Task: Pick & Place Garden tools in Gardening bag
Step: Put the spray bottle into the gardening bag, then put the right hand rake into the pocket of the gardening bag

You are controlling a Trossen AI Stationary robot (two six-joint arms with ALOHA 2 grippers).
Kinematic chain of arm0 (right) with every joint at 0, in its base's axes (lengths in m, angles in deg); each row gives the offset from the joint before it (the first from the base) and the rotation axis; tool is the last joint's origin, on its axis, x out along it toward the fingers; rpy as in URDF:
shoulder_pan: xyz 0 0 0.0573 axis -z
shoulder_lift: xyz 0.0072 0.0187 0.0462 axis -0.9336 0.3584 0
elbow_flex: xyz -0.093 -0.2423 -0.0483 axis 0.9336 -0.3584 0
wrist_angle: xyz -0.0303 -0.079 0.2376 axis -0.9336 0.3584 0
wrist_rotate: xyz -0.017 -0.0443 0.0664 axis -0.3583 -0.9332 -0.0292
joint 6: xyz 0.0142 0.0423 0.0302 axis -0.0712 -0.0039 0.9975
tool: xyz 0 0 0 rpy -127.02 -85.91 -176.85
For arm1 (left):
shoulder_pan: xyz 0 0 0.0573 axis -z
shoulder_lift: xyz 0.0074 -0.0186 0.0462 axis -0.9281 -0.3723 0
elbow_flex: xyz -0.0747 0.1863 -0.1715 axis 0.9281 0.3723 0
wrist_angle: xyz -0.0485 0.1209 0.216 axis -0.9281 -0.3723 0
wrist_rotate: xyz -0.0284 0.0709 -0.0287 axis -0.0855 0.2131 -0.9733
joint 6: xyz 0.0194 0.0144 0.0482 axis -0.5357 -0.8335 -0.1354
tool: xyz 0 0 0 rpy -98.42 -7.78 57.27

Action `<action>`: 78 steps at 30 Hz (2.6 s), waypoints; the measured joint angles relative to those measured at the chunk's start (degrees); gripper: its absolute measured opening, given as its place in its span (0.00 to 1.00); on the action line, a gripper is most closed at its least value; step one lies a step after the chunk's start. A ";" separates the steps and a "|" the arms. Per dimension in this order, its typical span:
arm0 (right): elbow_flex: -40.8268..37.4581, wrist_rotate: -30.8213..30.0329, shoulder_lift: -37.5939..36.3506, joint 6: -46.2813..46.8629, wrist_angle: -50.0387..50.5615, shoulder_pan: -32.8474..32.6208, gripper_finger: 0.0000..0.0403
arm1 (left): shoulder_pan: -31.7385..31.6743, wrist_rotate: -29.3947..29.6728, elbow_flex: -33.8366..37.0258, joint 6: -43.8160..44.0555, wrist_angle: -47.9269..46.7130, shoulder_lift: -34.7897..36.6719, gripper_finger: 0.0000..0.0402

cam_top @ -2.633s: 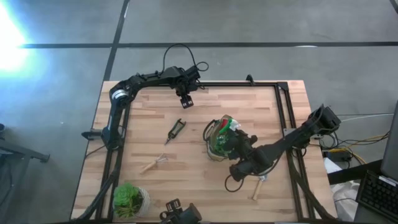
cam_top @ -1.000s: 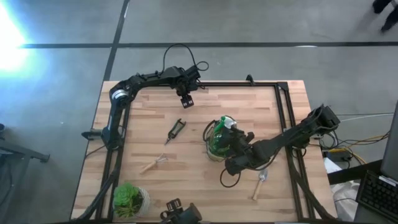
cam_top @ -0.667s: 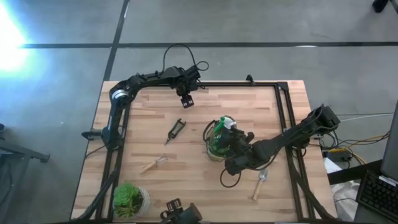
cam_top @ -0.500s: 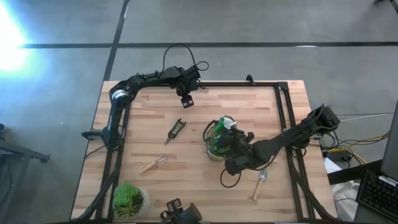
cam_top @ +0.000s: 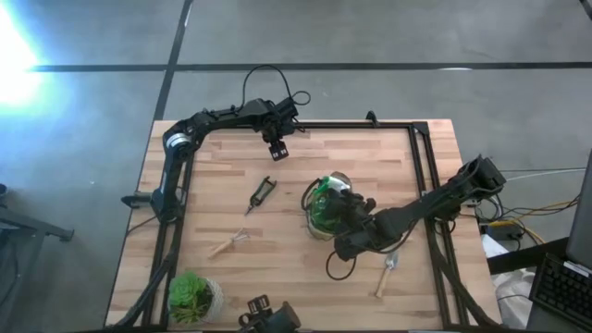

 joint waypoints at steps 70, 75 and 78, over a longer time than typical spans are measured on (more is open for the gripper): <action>1.90 52.52 -48.68 71.59 7.64 -2.01 0.22 | -0.02 -0.02 0.00 0.02 1.36 0.00 0.51; -1.24 52.46 -49.92 71.53 6.82 -2.01 0.21 | -0.02 -0.02 0.00 0.02 1.46 0.00 0.51; -3.86 52.46 -50.01 71.53 4.83 -2.03 0.20 | -0.02 -0.02 -0.01 0.00 1.48 0.00 0.51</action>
